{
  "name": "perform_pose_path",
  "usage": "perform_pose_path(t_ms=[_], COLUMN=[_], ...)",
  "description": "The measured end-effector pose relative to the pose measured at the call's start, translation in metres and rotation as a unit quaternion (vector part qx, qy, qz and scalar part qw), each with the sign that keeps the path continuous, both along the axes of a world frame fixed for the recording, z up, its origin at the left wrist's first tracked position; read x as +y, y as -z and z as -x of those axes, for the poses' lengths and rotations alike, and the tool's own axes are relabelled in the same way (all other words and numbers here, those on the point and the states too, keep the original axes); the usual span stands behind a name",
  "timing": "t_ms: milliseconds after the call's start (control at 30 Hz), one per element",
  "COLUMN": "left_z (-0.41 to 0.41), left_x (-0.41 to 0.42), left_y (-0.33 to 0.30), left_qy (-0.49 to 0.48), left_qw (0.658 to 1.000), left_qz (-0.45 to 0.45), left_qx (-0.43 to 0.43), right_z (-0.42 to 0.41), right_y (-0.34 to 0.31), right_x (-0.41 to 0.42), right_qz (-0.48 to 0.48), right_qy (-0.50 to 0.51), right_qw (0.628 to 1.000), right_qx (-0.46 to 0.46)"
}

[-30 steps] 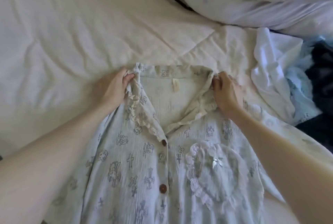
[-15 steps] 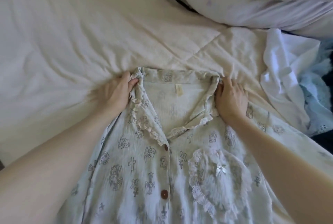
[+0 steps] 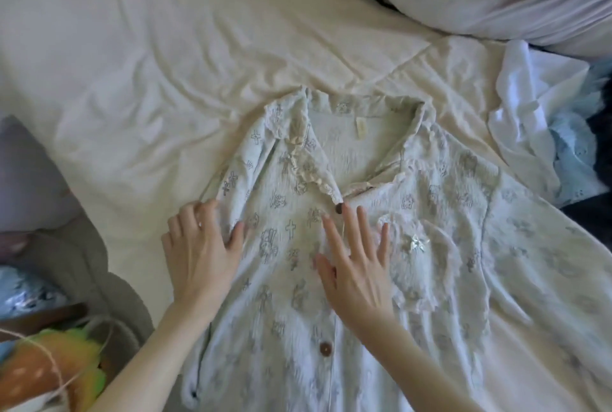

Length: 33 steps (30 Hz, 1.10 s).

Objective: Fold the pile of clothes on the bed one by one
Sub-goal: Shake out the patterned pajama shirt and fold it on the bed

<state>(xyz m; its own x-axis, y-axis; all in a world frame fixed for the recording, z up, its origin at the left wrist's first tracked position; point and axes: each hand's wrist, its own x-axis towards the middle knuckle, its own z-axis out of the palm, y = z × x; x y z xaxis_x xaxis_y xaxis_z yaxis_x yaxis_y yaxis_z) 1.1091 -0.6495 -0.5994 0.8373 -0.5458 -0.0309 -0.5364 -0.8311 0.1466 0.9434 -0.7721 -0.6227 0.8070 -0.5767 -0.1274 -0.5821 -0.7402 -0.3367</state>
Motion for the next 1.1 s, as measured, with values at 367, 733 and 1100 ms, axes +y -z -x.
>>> perform_pose_path(t_ms=[367, 733, 1100], left_z=[-0.139, -0.156, -0.125], left_x=[0.012, -0.039, -0.195], left_y=[-0.027, -0.005, 0.037], left_qy=[-0.13, -0.063, 0.09], left_qw=[0.982, 0.988, 0.952], left_qz=[0.113, 0.006, 0.117], left_qx=[0.079, 0.144, 0.269], right_z=[-0.006, -0.024, -0.054], right_y=[0.027, -0.015, 0.001], right_x=[0.03, -0.021, -0.248], right_qz=[-0.023, 0.037, -0.131], right_qy=[-0.035, 0.045, 0.207], right_qw=[0.992, 0.986, 0.97], right_qx=[0.116, -0.158, -0.002])
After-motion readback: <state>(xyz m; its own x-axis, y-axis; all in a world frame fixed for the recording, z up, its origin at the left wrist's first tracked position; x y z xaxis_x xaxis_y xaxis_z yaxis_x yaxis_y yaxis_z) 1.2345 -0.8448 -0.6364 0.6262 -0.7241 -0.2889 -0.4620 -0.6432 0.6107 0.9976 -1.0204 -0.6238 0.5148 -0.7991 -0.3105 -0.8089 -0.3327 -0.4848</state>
